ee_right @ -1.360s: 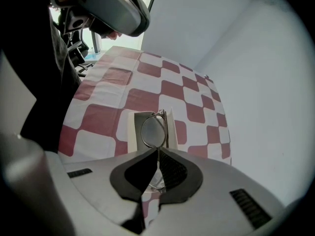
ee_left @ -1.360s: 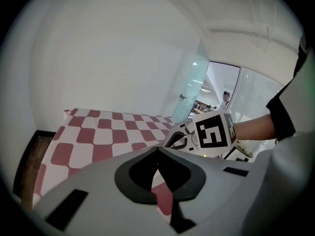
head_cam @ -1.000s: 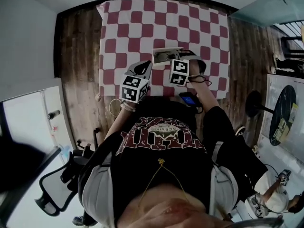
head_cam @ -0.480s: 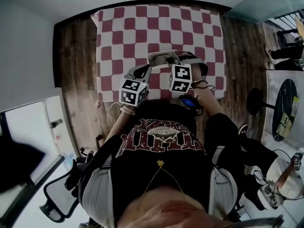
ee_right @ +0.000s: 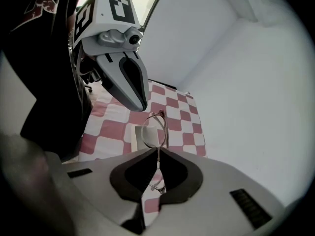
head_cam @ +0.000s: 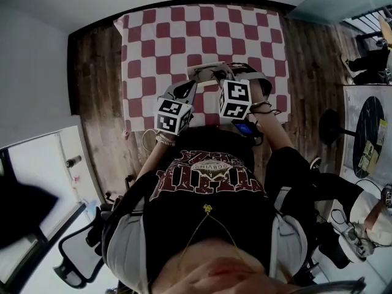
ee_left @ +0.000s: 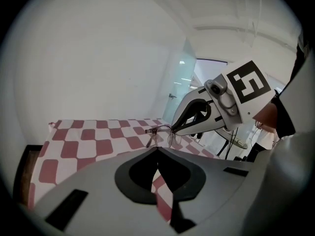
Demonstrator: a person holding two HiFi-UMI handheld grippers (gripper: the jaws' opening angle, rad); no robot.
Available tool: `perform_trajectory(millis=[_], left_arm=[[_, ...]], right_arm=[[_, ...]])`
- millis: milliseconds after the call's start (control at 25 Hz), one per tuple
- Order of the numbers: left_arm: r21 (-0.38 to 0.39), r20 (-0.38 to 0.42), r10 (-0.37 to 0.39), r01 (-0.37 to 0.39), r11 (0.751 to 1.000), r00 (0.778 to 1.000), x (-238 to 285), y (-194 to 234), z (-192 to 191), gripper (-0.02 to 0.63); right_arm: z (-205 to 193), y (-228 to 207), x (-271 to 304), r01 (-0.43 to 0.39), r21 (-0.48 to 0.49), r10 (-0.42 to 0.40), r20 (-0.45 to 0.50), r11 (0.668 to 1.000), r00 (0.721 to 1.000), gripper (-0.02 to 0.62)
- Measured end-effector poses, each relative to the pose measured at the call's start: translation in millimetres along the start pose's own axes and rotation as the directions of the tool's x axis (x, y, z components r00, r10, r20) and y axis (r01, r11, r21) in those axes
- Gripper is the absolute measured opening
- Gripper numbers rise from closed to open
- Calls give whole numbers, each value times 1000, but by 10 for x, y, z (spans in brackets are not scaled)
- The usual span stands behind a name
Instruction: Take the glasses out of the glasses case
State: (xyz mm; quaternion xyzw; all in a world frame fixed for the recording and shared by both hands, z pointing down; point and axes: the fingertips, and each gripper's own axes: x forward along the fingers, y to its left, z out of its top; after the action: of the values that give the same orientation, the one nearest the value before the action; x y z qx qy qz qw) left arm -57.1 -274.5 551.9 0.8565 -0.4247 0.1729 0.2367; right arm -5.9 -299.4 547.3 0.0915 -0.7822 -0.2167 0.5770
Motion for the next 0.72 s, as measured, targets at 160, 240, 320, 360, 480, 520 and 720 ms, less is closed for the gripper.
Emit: perform_trajectory(millis=[160, 240, 320, 360, 480, 520, 720], left_arm=[[3, -3, -7, 7, 1000, 1000, 11, -56, 33, -2], [-7, 10, -4, 4, 1000, 1000, 4, -74, 68, -2], [-8, 3, -7, 7, 1000, 1000, 1, -91, 51, -3], [-6, -1, -9, 9, 1000, 1000, 1, -96, 40, -3], [4, -6, -10, 10, 1000, 1000, 15, -96, 2, -2], [9, -8, -10, 10, 1000, 1000, 24, -94, -20, -3], [9, -14, -11, 11, 1000, 1000, 33, -97, -58, -2]], right_arm=[[-29, -35, -83, 6, 6, -6, -1, 1000, 1000, 29], [-32, -42, -126, 8, 4, -8, -1, 1000, 1000, 29], [-27, -43, -171, 8, 0, -8, 0, 1000, 1000, 29], [-25, -42, -193, 6, -2, -6, -1, 1000, 1000, 29], [-21, -38, -257, 3, -12, -3, -7, 1000, 1000, 29], [-16, -37, -277, 2, -15, -2, -8, 1000, 1000, 29], [22, -33, -378, -2, -25, 1, -9, 1000, 1000, 29]])
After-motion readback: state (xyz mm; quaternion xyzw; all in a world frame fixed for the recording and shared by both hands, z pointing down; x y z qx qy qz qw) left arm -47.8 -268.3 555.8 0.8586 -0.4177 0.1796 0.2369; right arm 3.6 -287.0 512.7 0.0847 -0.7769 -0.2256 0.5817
